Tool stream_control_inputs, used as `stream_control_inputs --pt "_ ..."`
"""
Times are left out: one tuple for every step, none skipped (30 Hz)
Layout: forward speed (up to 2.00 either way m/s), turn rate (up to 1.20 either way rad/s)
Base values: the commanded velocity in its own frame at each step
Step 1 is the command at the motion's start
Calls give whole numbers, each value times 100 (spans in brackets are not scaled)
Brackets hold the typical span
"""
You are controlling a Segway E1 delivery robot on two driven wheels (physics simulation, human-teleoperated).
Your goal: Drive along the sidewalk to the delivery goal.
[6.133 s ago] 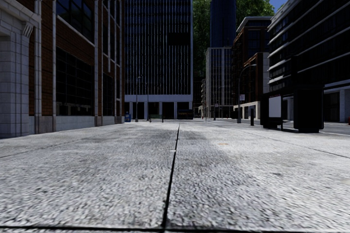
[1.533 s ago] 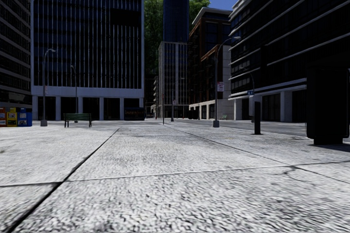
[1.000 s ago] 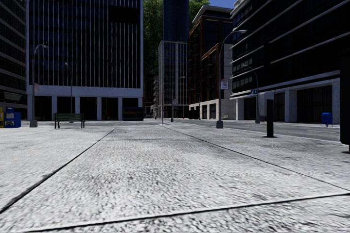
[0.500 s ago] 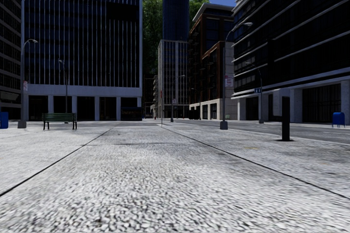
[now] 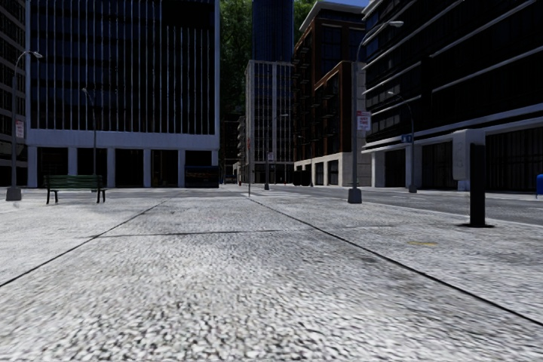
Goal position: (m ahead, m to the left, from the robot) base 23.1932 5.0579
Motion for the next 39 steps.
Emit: stream_control_inputs --pt "200 0" --pt "200 0" --pt "200 0" --pt "200 0" --pt "200 0" --pt "200 0" --pt "200 0" --pt "200 0" --pt "200 0" --pt "200 0" --pt "200 0" --pt "200 0" --pt "200 0" --pt "200 0" --pt "200 0" --pt "200 5" --pt "200 5" --pt "200 33" --pt "200 71" --pt "200 90" --pt "200 109" --pt "200 109" --pt "200 117" --pt "200 119" --pt "200 119" --pt "200 49" --pt "200 31" --pt "200 31" --pt "200 20" --pt "200 6" --pt "200 0" --pt "200 0" --pt "200 0" --pt "200 0" --pt "200 0" --pt "200 0" --pt "200 0" --pt "200 0" --pt "200 0"
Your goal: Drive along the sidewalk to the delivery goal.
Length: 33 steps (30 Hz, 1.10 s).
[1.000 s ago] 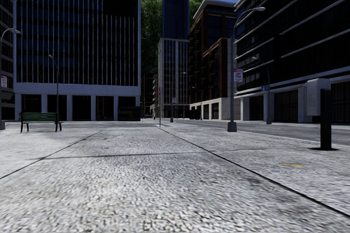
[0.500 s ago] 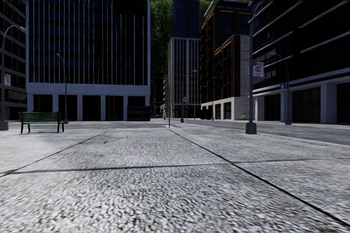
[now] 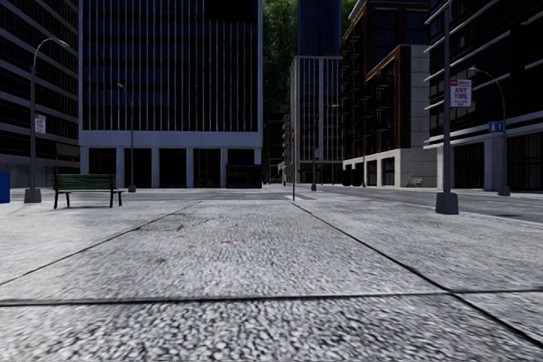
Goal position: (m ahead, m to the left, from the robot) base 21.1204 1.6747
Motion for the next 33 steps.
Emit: stream_control_inputs --pt "200 0" --pt "200 0" --pt "200 0" --pt "200 0" --pt "200 0" --pt "200 0" --pt "200 0" --pt "200 0" --pt "200 0" --pt "200 0" --pt "200 0" --pt "200 0" --pt "200 0" --pt "200 0" --pt "200 0" --pt "200 0" --pt "200 0" --pt "200 0" --pt "200 0" --pt "200 0" --pt "200 0" --pt "200 0" --pt "200 0" --pt "200 0" --pt "200 0" --pt "200 0" --pt "200 0" --pt "200 0" --pt "200 0" --pt "200 0" --pt "200 0" --pt "200 0" --pt "200 0"
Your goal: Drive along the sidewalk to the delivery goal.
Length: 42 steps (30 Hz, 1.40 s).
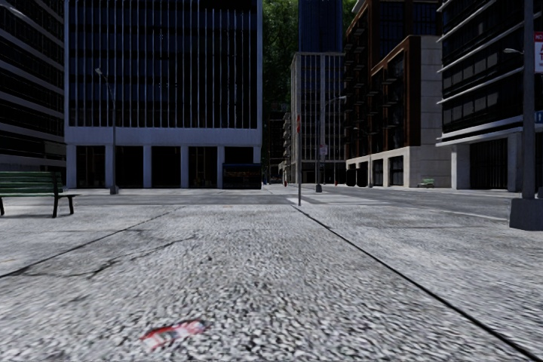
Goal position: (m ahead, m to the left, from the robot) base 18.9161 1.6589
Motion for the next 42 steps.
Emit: stream_control_inputs --pt "200 0" --pt "200 0" --pt "200 0" --pt "200 0" --pt "200 0" --pt "200 0" --pt "200 0" --pt "200 0" --pt "200 0" --pt "200 0" --pt "200 0" --pt "200 0" --pt "200 0" --pt "200 0" --pt "200 0" --pt "200 0" --pt "200 0" --pt "200 0" --pt "200 0" --pt "200 0" --pt "200 0" --pt "200 0" --pt "200 0" --pt "200 0" --pt "200 0" --pt "200 0" --pt "200 0" --pt "200 0" --pt "200 0" --pt "200 3" --pt "200 51" --pt "200 72" --pt "200 88" --pt "200 92" --pt "200 90" --pt "200 71" --pt "200 71" --pt "200 48" --pt "200 24" --pt "200 4" --pt "200 0" --pt "200 0"
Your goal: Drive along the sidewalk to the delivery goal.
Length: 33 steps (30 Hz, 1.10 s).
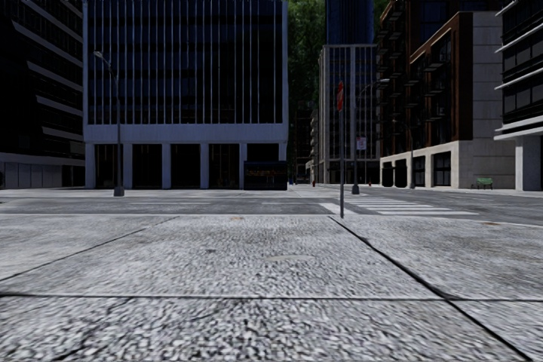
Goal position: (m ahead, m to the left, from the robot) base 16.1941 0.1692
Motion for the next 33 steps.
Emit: stream_control_inputs --pt "200 0" --pt "200 0" --pt "200 0" --pt "200 0" --pt "200 0" --pt "200 0" --pt "200 0" --pt "200 0" --pt "200 0" --pt "200 0" --pt "200 0" --pt "200 0" --pt "200 0" --pt "200 0" --pt "200 0" --pt "200 0" --pt "200 0" --pt "200 0" --pt "200 0" --pt "199 0" --pt "196 -67" --pt "196 -67" --pt "193 -120" --pt "187 -120" --pt "180 -120" --pt "172 -120" --pt "172 -120" --pt "164 -120" --pt "161 -120" --pt "160 -120" --pt "160 -120" --pt "160 -120" --pt "160 -120"
